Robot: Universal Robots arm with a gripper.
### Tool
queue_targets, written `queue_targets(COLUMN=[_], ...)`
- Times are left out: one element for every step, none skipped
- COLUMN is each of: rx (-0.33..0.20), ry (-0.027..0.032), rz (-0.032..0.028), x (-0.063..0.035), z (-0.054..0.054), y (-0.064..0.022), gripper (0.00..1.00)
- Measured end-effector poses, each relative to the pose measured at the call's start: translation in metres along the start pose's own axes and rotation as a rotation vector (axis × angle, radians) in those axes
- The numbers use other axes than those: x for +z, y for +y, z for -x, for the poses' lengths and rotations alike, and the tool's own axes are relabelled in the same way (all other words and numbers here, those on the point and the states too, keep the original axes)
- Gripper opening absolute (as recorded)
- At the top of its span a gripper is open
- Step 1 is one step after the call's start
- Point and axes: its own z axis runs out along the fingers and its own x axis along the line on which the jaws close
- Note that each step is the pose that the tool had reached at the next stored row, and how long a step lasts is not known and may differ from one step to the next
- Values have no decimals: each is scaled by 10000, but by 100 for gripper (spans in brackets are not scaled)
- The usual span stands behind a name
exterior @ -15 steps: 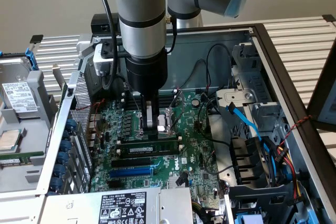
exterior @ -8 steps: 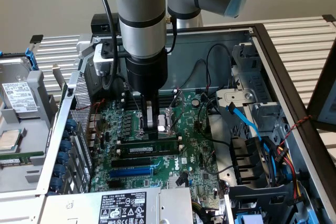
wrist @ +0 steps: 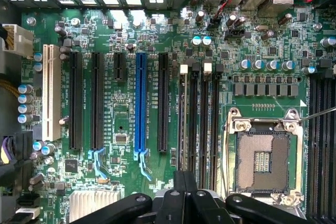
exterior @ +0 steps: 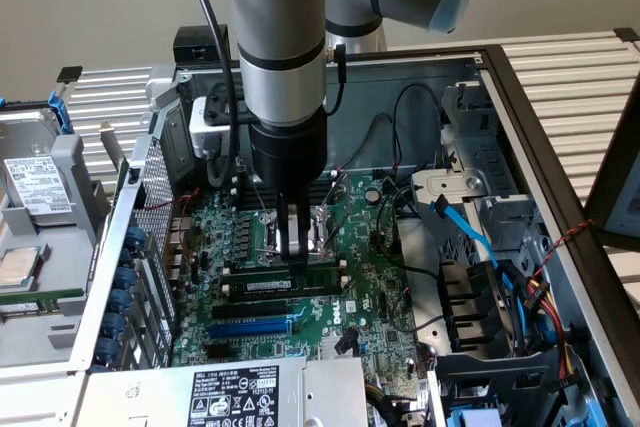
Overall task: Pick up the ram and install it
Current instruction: 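Press down the ram until it locks into place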
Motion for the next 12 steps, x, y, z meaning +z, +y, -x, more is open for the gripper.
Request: queue_targets(rx=[-1, -2, -2, -1, -1, 0, 0, 1, 0, 0, 0, 1], ry=[8, 13, 16, 13, 10, -1, -16, -35, -34, -23, -20, -21], rz=[8, 14, 24, 25, 25, 24, 16, 2, 3, 8, 9, 9], x=[16, 31, 49, 60, 63, 65, 53, 29, -12, -59, -96, -114], z=[-1, -1, -2, -2, -2, -3, -1, 1, 0, -1, -2, -2], y=[0, -1, -1, -1, -1, -1, 0, 3, 4, 6, 10, 16], gripper=[11, 11, 11, 11, 11, 11, 11, 11, 11, 11, 11, 11])
